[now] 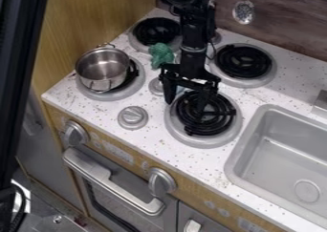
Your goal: Move the silver pot to the lower right burner
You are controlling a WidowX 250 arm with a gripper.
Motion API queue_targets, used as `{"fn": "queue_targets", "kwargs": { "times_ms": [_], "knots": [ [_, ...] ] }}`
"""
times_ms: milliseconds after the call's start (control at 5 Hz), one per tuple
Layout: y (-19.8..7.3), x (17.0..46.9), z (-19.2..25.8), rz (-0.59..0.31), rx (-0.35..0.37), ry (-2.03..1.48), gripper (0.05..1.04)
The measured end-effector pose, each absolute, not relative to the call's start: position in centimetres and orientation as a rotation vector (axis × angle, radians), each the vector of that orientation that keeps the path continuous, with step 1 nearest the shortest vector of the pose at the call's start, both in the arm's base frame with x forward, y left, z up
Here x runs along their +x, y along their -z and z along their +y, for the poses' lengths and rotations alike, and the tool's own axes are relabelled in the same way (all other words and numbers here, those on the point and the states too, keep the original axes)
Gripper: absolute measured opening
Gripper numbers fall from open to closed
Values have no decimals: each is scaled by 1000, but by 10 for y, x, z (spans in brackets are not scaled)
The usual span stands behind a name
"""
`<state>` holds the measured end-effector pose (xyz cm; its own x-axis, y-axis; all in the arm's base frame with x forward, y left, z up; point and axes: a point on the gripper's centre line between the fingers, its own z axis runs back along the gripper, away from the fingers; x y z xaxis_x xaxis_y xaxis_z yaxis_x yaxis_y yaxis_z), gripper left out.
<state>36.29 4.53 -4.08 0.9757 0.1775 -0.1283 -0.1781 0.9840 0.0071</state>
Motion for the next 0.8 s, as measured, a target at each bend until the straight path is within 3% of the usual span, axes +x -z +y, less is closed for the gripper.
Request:
{"fn": "queue_targets", "kwargs": {
  "times_ms": [600,800],
  "knots": [
    [11,381,128,43,18,-348,993],
    [8,377,142,42,-10,-402,993]
  ]
}}
